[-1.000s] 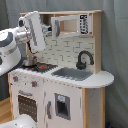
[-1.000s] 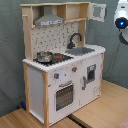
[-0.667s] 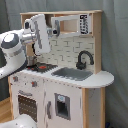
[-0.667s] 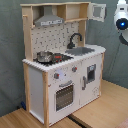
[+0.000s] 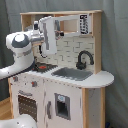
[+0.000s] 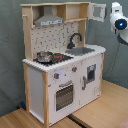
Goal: Play with the kitchen
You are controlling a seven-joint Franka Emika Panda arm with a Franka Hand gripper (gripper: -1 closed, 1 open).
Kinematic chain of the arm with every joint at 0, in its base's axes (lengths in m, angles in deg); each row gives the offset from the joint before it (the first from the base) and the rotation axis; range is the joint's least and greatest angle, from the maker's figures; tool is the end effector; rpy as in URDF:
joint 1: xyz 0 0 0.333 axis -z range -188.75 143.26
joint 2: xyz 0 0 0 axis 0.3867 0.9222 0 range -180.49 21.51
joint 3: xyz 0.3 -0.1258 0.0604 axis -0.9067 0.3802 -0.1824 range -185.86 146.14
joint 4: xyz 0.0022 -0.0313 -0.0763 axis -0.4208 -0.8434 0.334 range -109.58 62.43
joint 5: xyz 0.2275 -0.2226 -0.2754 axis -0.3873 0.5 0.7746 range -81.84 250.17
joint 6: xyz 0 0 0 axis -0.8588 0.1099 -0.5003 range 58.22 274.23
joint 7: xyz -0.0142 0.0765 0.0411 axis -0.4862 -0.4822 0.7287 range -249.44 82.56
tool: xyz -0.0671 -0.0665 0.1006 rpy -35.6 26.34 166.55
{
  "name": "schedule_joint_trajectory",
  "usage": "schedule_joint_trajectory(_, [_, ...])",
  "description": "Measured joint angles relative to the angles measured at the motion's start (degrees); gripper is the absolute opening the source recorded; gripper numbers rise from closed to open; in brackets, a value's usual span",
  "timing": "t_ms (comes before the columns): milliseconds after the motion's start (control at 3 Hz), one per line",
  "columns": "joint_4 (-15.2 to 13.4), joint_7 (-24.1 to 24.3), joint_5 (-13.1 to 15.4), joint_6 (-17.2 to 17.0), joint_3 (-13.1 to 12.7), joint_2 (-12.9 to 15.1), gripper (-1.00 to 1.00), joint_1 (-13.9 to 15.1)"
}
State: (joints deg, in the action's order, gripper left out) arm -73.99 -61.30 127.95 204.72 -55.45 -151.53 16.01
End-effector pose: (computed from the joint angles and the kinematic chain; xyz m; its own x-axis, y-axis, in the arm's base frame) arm 0.3311 0.1108 0.7102 0.5481 0.5434 0.6358 -0.5417 -0.3485 0.7649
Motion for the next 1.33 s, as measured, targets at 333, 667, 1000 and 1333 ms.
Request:
schedule_joint_trajectory(333, [1.2, -0.6, 0.0, 4.7, -1.7, 2.9, -1.00, 1.6])
schedule_joint_trajectory(667, [5.0, -0.8, 0.0, 5.7, -5.0, 6.3, -1.00, 2.6])
schedule_joint_trajectory(1000, [9.0, -1.5, 0.0, 5.8, -7.9, 9.6, -1.00, 3.5])
schedule_joint_trajectory(1333, [13.2, -2.1, 0.0, 5.8, -11.2, 12.8, -1.00, 5.5])
